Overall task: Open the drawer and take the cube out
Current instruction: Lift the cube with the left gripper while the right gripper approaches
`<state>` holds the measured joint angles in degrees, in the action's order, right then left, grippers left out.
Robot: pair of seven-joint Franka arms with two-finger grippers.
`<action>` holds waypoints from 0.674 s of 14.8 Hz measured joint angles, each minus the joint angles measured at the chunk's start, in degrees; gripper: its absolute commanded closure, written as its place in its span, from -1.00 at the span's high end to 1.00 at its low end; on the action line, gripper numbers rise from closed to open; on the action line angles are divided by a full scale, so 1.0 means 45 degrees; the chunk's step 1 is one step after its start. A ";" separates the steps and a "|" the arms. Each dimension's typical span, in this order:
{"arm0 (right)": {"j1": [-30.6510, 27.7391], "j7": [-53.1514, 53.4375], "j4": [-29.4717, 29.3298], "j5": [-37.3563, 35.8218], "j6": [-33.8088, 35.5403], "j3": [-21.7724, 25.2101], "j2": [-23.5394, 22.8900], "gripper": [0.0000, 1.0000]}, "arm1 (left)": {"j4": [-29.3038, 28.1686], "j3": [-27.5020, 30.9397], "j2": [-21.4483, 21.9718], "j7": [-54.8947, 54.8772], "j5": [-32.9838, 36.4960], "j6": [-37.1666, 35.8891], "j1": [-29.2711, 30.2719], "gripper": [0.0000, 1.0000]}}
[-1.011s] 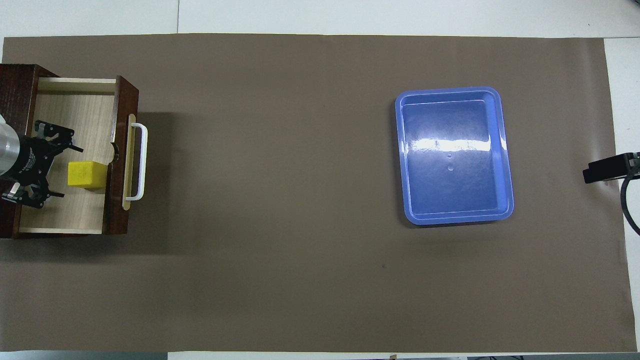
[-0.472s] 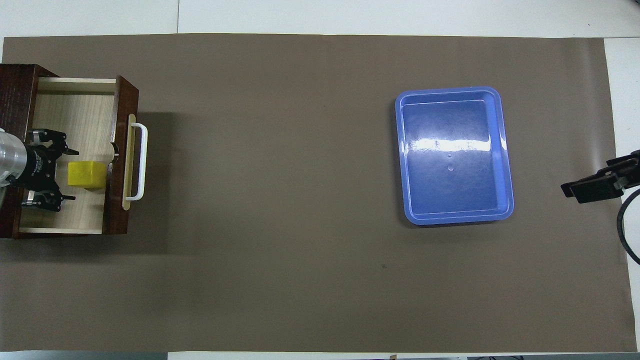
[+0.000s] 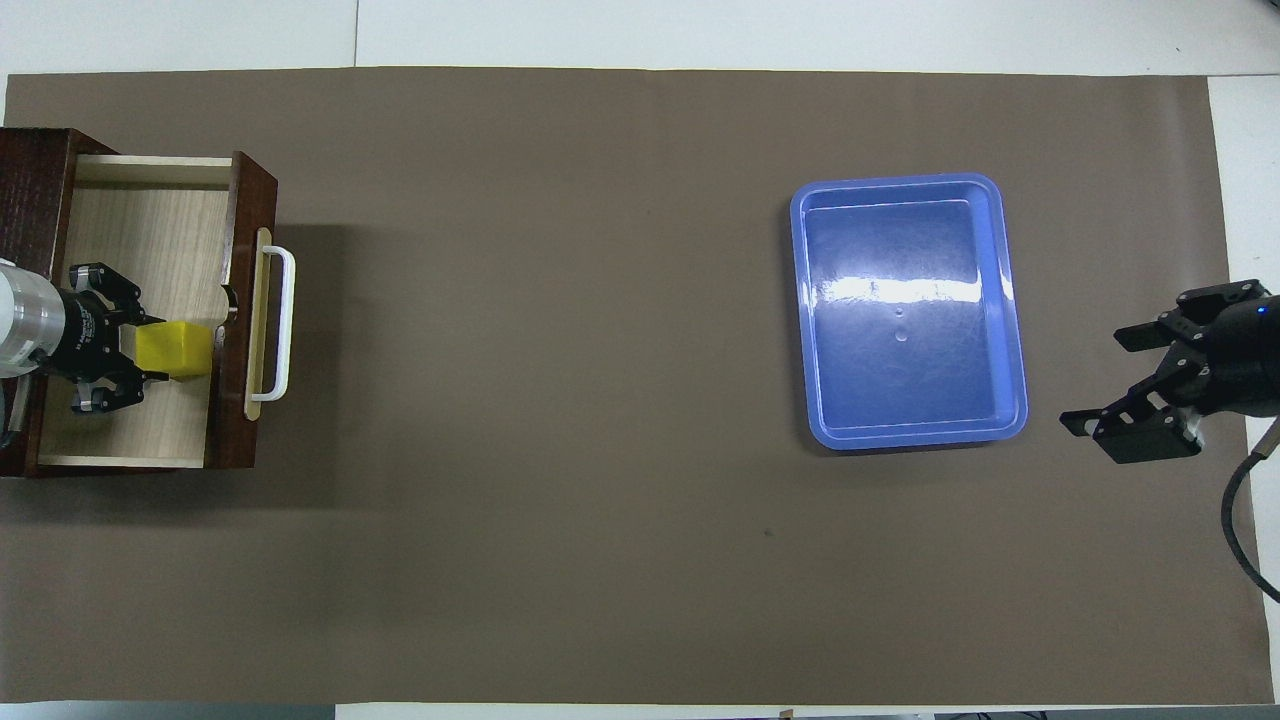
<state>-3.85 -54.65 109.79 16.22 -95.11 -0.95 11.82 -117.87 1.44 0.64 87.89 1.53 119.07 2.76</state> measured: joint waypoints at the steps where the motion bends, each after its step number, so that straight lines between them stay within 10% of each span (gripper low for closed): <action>1: 0.0076 -0.0635 0.0192 0.0370 -0.0018 -0.0040 0.0121 1.00 | 0.0130 -0.0001 -0.0025 0.0013 0.0000 -0.0076 0.0000 -1.00; 10: 0.1351 -0.6127 0.1833 0.3311 -0.0662 -0.0089 0.0494 1.00 | 0.4609 -0.0292 -0.0374 0.2681 -0.0001 -0.4951 -0.1435 -1.00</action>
<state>2.23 -82.22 118.03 31.12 -98.09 -1.35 14.05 -97.13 0.13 -1.04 99.96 1.53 96.79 -3.70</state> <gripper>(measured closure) 0.000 0.449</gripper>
